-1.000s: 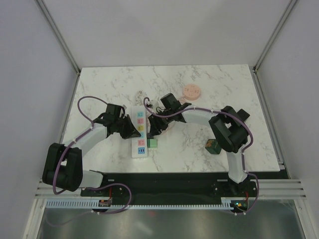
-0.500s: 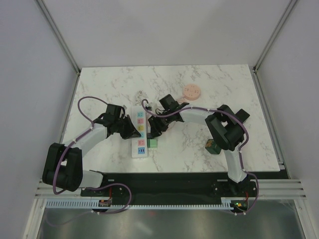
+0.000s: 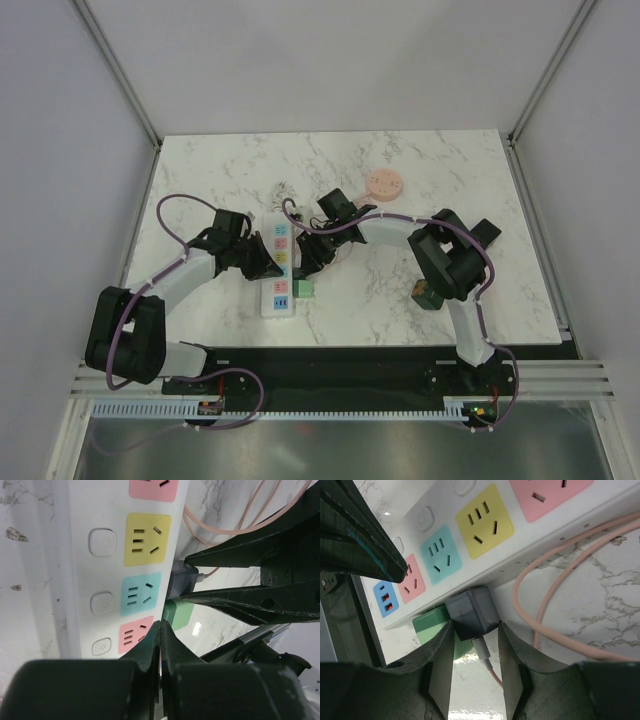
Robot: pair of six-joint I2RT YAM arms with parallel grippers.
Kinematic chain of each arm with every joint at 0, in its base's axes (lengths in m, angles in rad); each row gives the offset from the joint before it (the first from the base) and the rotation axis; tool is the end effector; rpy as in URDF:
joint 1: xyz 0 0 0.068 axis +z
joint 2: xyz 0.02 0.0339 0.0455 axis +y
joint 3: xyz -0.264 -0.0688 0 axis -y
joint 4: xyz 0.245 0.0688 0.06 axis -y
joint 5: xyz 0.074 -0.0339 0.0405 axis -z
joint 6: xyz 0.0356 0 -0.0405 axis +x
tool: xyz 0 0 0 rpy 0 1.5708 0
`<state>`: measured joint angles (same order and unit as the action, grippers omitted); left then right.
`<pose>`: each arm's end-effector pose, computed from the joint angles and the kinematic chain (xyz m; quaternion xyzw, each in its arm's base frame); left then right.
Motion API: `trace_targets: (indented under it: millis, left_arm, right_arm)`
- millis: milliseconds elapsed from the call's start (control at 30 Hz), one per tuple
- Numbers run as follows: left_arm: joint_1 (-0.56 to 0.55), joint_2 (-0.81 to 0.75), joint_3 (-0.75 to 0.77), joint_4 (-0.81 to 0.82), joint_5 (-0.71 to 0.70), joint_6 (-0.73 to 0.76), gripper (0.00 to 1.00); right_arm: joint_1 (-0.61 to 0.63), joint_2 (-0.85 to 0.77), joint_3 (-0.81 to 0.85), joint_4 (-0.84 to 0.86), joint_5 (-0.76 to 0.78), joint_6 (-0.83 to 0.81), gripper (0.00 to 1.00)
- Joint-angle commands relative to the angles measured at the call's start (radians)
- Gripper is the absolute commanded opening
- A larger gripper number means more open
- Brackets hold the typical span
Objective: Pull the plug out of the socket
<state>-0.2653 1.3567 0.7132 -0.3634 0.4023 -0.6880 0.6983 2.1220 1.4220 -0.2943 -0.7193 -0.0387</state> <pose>0.2405 -0.0798 0.1822 -0.1431 0.9319 -0.2956 0.1542 0.3213 0.3004 0.1420 -0.4166 0.8011 0.4054 0.1425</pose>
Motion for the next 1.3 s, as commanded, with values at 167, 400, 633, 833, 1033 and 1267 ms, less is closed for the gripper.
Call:
trace_targets:
  millis: [167, 400, 633, 833, 1033, 1267]
  left_arm:
    - [-0.003, 0.027, -0.009, 0.034, 0.013, 0.024, 0.02]
    - [-0.003, 0.048, -0.018, 0.035, -0.019, 0.022, 0.02]
    - [-0.003, 0.025, -0.015, 0.035, -0.026, 0.022, 0.02]
    - [-0.003, 0.015, -0.011, 0.035, -0.020, 0.021, 0.02]
    - [-0.006, -0.014, 0.000, 0.035, -0.014, 0.025, 0.05]
    - [-0.025, -0.091, -0.018, 0.034, -0.039, 0.039, 0.47]
  right_arm:
    - [0.001, 0.016, 0.028, -0.011, -0.028, -0.046, 0.25]
    - [-0.006, 0.012, 0.023, -0.052, -0.022, -0.079, 0.11]
    - [-0.016, -0.022, 0.043, -0.091, 0.009, -0.076, 0.06]
    - [-0.014, -0.068, 0.066, -0.089, 0.066, 0.037, 0.15]
    - [-0.014, -0.169, 0.003, 0.004, 0.159, 0.206, 0.32]
    - [-0.006, -0.284, -0.109, 0.118, 0.161, 0.367, 0.47]
